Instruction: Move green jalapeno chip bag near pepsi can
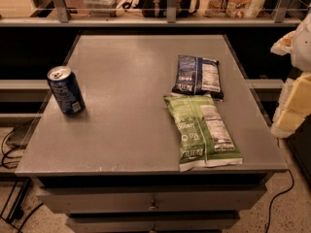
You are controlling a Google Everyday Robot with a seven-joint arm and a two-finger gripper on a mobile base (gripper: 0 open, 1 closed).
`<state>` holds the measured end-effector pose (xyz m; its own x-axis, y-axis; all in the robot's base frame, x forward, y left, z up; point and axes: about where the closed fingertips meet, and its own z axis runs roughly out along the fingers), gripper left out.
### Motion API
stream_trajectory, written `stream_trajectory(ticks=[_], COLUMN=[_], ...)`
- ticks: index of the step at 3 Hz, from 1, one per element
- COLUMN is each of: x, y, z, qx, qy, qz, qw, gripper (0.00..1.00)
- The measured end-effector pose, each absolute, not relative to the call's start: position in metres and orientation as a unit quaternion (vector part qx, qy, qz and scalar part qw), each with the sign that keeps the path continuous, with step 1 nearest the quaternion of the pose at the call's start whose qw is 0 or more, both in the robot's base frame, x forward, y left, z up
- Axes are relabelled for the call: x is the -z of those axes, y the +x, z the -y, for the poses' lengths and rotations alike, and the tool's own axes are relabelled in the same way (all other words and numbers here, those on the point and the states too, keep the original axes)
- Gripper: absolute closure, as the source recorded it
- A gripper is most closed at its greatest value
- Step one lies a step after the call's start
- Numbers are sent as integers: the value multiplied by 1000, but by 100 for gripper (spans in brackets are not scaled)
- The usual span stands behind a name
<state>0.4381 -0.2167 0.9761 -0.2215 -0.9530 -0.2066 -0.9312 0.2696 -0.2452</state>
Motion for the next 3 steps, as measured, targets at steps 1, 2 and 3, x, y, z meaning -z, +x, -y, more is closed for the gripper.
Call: stream_trajectory(ticks=[1, 2, 3], x=[-976, -973, -960], y=[438, 443, 445], z=[217, 213, 196], qx=[34, -4, -53], qy=[-603, -602, -614], qz=[-781, -776, -760], qw=[159, 186, 206], gripper=[0, 0, 0])
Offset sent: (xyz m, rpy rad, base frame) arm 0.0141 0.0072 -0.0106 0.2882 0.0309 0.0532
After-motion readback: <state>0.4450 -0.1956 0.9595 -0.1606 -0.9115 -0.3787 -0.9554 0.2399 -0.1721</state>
